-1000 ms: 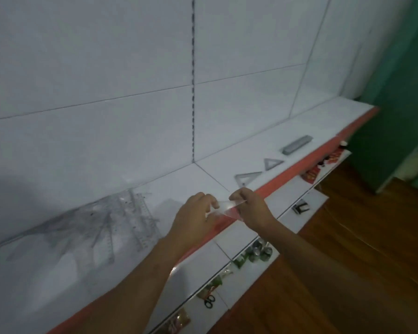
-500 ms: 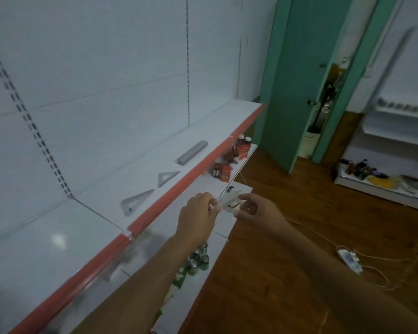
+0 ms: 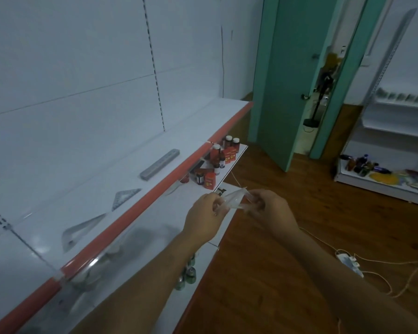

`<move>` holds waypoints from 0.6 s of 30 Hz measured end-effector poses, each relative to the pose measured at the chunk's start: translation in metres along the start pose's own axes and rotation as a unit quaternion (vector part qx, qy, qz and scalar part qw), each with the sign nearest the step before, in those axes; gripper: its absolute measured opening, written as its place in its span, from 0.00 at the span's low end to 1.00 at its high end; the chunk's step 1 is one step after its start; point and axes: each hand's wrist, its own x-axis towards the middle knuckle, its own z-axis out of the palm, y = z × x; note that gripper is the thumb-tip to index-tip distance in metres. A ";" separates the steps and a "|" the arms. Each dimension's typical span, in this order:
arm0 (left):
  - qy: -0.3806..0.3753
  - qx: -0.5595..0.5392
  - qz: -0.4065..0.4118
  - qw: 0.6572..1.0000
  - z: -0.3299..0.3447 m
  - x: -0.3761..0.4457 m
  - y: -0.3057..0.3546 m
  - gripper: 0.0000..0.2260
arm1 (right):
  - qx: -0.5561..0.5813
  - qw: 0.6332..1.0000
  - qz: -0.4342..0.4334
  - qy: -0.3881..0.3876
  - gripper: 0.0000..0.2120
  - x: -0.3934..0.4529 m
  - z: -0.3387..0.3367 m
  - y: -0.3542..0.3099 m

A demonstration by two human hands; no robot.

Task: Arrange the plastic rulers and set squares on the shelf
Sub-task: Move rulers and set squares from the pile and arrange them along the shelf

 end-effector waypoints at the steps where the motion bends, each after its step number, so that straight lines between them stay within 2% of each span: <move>1: 0.002 0.001 -0.001 1.000 0.001 0.011 0.000 0.08 | 0.003 1.000 0.002 0.003 0.24 0.011 0.000 0.003; 6: 0.033 0.000 0.005 0.999 -0.002 0.070 -0.012 0.07 | 0.003 1.000 -0.015 0.014 0.22 0.076 0.008 0.007; 14: 0.083 0.004 -0.005 0.997 -0.034 0.149 -0.049 0.04 | 0.020 0.999 -0.041 -0.019 0.24 0.184 0.045 -0.018; 18: 0.109 0.023 -0.049 0.993 -0.048 0.169 -0.090 0.08 | 0.028 0.994 -0.087 -0.057 0.21 0.220 0.075 -0.038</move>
